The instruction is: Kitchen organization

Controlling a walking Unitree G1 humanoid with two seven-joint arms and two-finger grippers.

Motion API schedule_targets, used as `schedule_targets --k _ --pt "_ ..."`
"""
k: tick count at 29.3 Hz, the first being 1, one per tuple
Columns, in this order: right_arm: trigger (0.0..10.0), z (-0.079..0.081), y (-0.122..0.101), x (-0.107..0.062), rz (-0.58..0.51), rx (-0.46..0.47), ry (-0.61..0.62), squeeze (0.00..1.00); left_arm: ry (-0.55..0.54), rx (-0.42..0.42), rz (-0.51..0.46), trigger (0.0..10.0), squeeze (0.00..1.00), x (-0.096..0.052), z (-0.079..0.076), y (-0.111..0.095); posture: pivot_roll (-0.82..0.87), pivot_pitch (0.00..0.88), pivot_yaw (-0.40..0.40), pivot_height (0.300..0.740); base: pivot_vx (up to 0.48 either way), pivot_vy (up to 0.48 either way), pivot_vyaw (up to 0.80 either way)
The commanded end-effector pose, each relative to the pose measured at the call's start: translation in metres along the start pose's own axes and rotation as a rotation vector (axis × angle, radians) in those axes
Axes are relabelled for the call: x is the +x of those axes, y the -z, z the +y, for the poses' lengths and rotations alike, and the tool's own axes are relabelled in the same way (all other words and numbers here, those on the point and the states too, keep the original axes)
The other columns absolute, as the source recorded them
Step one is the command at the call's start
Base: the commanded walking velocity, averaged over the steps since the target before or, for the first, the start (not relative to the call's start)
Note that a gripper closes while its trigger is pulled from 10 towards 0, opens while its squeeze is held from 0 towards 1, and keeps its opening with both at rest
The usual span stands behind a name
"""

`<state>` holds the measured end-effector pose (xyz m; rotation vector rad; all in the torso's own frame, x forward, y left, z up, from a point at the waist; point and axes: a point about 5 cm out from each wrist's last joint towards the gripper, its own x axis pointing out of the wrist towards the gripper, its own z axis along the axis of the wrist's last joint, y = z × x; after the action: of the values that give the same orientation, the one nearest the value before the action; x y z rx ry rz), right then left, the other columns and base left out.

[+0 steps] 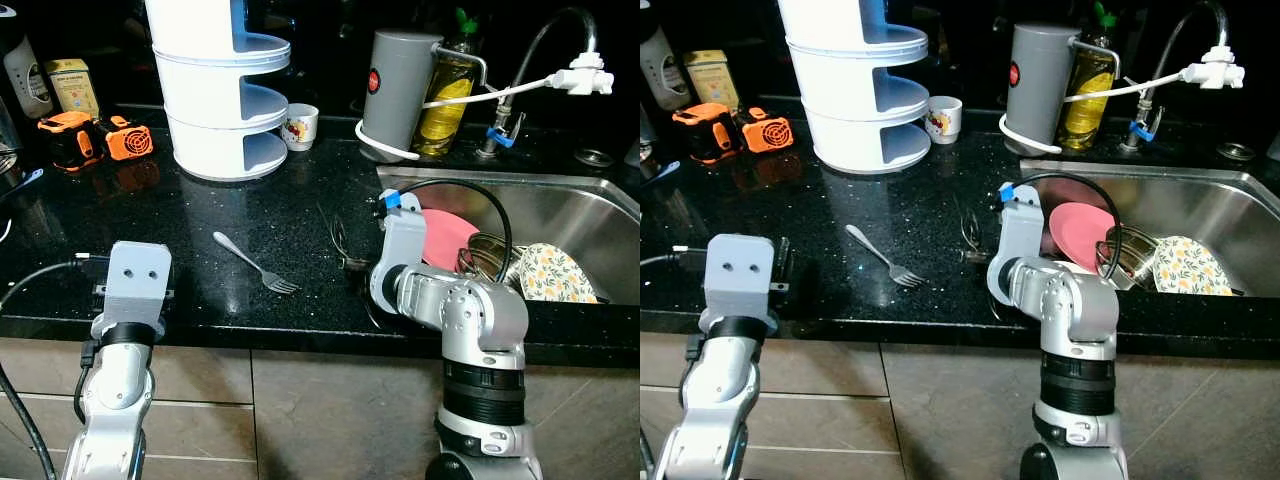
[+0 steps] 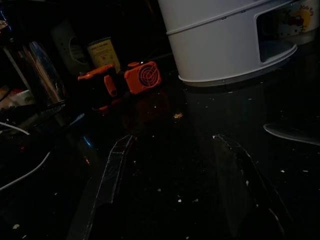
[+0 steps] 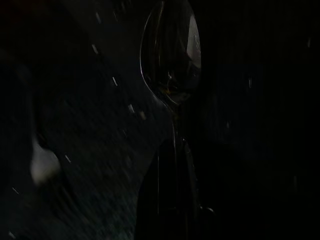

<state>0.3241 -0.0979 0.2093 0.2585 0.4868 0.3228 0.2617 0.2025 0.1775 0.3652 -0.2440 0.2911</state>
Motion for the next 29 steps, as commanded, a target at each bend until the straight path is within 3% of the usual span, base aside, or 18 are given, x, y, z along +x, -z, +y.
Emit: schedule_targets --k 1,6,13,15,16,17,18,19,24,26,27,28,29 --pt "0.0 0.005 -0.015 -0.002 -0.094 0.015 -0.037 0.0 0.011 -0.017 -0.011 10.0 0.0 0.001 -0.002 -0.004 -0.01 0.0 -0.071 0.74 0.0 0.0 0.0" --pt "0.0 0.014 -0.03 -0.007 -0.216 0.047 -0.11 0.0 0.016 -0.02 -0.013 10.0 0.0 0.001 -0.004 -0.004 -0.01 0.0 -0.071 0.74 0.0 0.0 0.0" --pt "0.0 0.02 -0.034 -0.009 -0.247 0.067 -0.181 0.0 0.019 -0.021 -0.018 10.0 0.0 0.003 -0.004 -0.005 -0.01 0.0 -0.073 0.74 0.0 0.0 0.0" --pt "0.0 0.021 -0.03 -0.007 -0.221 0.021 -0.172 0.0 0.019 -0.02 -0.019 10.0 0.0 0.003 -0.004 -0.005 -0.01 0.0 -0.073 0.74 0.0 0.0 0.0" --pt "0.0 0.022 -0.019 -0.004 -0.16 -0.106 -0.152 0.0 0.019 -0.021 -0.02 10.0 0.0 0.003 -0.005 -0.005 -0.01 0.0 -0.072 0.74 0.0 0.0 0.0" --pt "0.2 0.024 -0.013 -0.003 -0.126 -0.162 -0.155 0.0 0.019 -0.021 -0.02 10.0 0.0 0.003 -0.005 -0.005 -0.01 0.0 -0.072 0.74 0.0 0.0 0.0" --pt "0.2 0.024 -0.013 -0.003 -0.126 -0.162 -0.155 0.0 0.019 -0.021 -0.02 10.0 0.0 0.003 -0.005 -0.005 -0.01 0.0 -0.072 0.74 0.0 0.0 0.0" --pt "1.2 0.027 -0.007 -0.002 -0.097 -0.206 -0.167 0.0 0.019 -0.022 -0.021 10.0 0.0 0.003 -0.005 -0.005 -0.01 0.0 -0.072 0.74 0.0 0.0 0.0" --pt "0.9 0.036 0.006 -0.001 -0.058 -0.286 -0.2 0.0 0.021 -0.024 -0.022 10.0 0.0 0.003 -0.006 -0.006 -0.01 0.0 -0.07 0.74 0.0 0.0 0.0" --pt "3.2 0.039 0.01 0.0 -0.051 -0.308 -0.198 0.0 0.021 -0.026 -0.021 10.0 0.0 0.003 -0.006 -0.006 -0.01 0.0 -0.07 0.74 0.0 0.0 0.0" --pt "5.2 0.039 0.01 0.001 -0.052 -0.309 -0.188 0.0 0.021 -0.026 -0.021 10.0 0.0 0.003 -0.006 -0.006 -0.01 0.0 -0.07 0.74 0.0 0.0 0.0" --pt "10.0 0.039 0.011 0.001 -0.061 -0.307 -0.182 0.0 0.021 -0.026 -0.021 10.0 0.0 0.003 -0.006 -0.007 -0.01 0.0 -0.07 0.74 0.0 0.0 0.0" --pt "10.0 0.037 0.011 0.001 -0.069 -0.307 -0.173 1.0 0.021 -0.026 -0.021 10.0 0.0 0.003 -0.006 -0.007 -0.01 0.0 -0.07 0.74 0.0 0.0 0.0"
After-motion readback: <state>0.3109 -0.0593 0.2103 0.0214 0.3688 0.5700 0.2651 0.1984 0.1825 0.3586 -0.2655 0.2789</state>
